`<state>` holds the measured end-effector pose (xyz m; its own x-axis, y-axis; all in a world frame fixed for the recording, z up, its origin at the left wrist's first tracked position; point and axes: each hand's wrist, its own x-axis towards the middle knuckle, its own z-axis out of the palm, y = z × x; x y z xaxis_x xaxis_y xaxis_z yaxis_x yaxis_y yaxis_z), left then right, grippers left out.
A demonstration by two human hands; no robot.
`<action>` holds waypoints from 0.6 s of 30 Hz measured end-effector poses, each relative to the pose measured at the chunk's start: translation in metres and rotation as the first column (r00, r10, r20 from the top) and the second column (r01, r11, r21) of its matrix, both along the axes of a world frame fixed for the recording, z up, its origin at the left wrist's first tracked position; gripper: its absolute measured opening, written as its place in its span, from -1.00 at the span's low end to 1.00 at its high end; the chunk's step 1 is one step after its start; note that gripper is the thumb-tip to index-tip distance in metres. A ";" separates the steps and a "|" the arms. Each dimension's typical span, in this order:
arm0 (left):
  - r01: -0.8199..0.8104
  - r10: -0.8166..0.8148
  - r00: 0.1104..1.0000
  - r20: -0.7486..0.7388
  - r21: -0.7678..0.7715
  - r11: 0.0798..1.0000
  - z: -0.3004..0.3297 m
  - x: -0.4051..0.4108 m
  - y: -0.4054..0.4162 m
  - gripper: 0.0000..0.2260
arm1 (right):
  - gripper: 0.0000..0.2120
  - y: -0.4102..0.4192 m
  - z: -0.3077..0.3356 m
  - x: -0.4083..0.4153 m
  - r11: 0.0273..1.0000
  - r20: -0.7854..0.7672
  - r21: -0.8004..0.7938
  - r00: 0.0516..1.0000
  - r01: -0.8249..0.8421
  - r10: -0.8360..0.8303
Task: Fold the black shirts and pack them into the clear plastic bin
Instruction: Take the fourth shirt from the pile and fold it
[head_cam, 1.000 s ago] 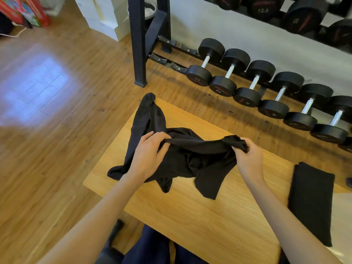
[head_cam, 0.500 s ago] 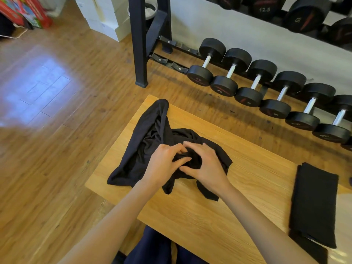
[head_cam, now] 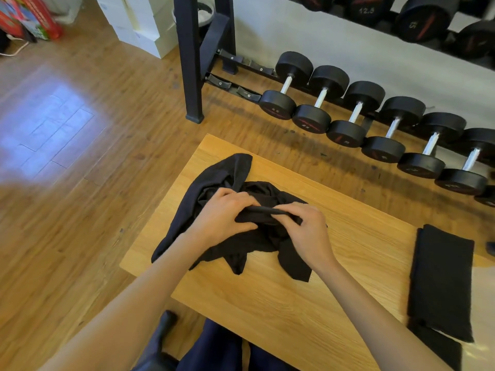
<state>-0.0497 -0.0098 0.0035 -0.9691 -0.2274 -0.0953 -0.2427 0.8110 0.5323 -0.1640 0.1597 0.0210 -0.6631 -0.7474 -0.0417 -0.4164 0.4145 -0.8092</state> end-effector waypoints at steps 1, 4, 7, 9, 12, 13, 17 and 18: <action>0.017 -0.016 1.000 0.013 -0.070 0.997 -0.001 0.001 -0.007 -0.69 | -0.86 0.002 0.002 -0.003 0.999 0.014 -0.026 0.999 0.041 -0.040; -0.012 0.016 1.000 0.021 -0.179 0.984 -0.004 0.006 -0.023 -0.72 | -0.81 0.013 0.008 -0.014 0.983 0.106 -0.078 0.982 0.165 -0.156; -0.027 0.025 1.000 -0.012 -0.222 0.975 -0.006 0.014 -0.035 -0.70 | -0.80 0.025 0.006 -0.025 0.966 0.164 -0.075 0.958 0.249 -0.235; -0.021 0.021 1.000 -0.002 -0.228 0.973 -0.007 0.018 -0.040 -0.69 | -0.82 0.035 -0.001 -0.032 0.949 0.166 -0.035 0.938 0.314 -0.305; -0.037 0.030 0.999 -0.029 -0.270 0.962 -0.008 0.023 -0.045 -0.73 | -0.83 0.047 -0.015 -0.037 0.921 0.175 0.020 0.905 0.389 -0.387; -0.052 0.043 0.998 -0.037 -0.276 0.960 -0.009 0.025 -0.047 -0.74 | -0.84 0.050 -0.018 -0.037 0.915 0.174 0.034 0.899 0.403 -0.403; -0.123 0.111 0.992 -0.064 -0.233 0.965 -0.012 0.033 -0.052 -0.54 | -0.84 0.053 -0.030 -0.036 0.907 0.135 0.094 0.897 0.411 -0.420; -0.142 0.129 0.989 -0.078 -0.203 0.969 -0.011 0.033 -0.051 -0.51 | -0.85 0.053 -0.033 -0.036 0.908 0.110 0.126 0.904 0.400 -0.413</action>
<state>-0.0163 -0.0609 -0.0077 -0.9303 -0.3657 0.0283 -0.3294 0.8669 0.3741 -0.1997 0.2127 -0.0122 -0.8918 -0.4018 -0.2080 -0.0878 0.6047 -0.7916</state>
